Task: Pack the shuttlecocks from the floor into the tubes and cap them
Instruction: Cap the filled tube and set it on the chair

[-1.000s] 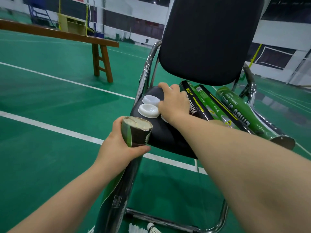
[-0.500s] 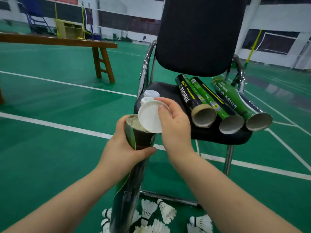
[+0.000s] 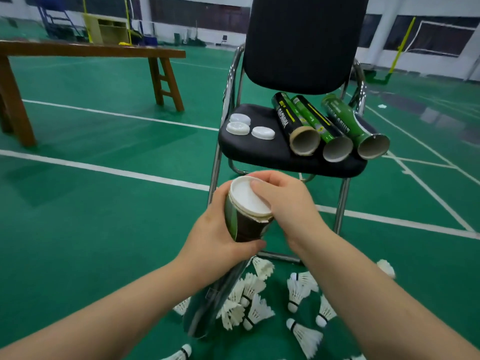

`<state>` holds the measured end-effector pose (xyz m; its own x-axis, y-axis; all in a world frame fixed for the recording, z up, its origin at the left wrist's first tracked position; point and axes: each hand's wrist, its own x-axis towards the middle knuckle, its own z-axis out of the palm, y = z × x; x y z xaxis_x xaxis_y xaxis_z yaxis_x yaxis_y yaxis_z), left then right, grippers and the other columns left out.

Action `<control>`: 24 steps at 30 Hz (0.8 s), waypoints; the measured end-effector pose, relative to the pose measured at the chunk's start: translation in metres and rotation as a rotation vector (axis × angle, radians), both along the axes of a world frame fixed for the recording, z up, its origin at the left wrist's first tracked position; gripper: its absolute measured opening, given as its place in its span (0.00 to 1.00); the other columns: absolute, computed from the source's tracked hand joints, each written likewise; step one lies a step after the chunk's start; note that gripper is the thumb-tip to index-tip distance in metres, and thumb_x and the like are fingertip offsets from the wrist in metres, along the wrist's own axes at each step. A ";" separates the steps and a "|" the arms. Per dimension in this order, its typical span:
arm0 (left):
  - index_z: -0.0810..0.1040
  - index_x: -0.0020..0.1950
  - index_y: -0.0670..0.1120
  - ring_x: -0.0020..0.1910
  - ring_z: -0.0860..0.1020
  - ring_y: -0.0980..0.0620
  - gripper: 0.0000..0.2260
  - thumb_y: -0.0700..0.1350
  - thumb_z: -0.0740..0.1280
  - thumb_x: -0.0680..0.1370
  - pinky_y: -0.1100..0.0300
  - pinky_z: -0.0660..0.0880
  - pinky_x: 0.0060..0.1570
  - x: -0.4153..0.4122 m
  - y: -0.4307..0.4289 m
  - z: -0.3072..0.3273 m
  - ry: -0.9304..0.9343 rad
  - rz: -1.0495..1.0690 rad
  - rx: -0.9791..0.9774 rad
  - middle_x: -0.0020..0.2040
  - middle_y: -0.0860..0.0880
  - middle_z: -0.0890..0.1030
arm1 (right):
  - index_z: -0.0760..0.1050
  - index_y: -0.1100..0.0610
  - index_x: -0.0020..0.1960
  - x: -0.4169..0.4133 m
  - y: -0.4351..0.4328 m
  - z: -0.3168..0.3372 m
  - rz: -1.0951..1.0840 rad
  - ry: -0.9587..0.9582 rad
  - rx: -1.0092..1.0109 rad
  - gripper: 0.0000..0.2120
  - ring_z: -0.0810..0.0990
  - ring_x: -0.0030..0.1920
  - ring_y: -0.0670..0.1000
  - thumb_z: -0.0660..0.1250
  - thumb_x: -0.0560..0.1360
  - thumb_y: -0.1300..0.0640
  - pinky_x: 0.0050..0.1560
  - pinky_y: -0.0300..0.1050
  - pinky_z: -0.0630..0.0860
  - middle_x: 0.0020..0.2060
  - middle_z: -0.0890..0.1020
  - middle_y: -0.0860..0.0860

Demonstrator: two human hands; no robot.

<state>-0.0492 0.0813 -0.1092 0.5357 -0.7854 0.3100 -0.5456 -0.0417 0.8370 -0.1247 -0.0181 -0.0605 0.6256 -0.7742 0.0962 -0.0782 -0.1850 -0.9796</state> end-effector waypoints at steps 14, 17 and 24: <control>0.59 0.56 0.67 0.43 0.76 0.64 0.32 0.49 0.74 0.62 0.72 0.72 0.37 -0.034 0.005 0.000 0.030 -0.128 0.036 0.47 0.61 0.76 | 0.73 0.49 0.63 -0.059 0.031 0.006 0.208 0.269 -0.644 0.22 0.69 0.59 0.37 0.54 0.72 0.50 0.59 0.31 0.65 0.59 0.76 0.40; 0.60 0.65 0.56 0.44 0.76 0.64 0.34 0.53 0.69 0.62 0.73 0.70 0.36 -0.041 0.000 -0.006 0.010 -0.153 0.055 0.50 0.64 0.74 | 0.68 0.48 0.69 -0.064 0.033 -0.010 0.182 0.353 -0.859 0.28 0.63 0.64 0.37 0.50 0.72 0.41 0.62 0.23 0.52 0.65 0.72 0.41; 0.57 0.61 0.66 0.52 0.76 0.59 0.32 0.46 0.70 0.65 0.68 0.72 0.44 -0.052 0.007 -0.039 0.130 -0.152 0.119 0.55 0.58 0.76 | 0.56 0.44 0.74 -0.074 0.031 -0.044 0.261 0.551 -0.878 0.34 0.48 0.71 0.34 0.40 0.70 0.38 0.66 0.25 0.37 0.74 0.58 0.39</control>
<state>-0.1009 0.0883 -0.1480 0.4377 -0.8871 0.1467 -0.4410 -0.0697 0.8948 -0.1987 0.0132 -0.1045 0.8893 -0.4068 0.2088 -0.3251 -0.8836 -0.3368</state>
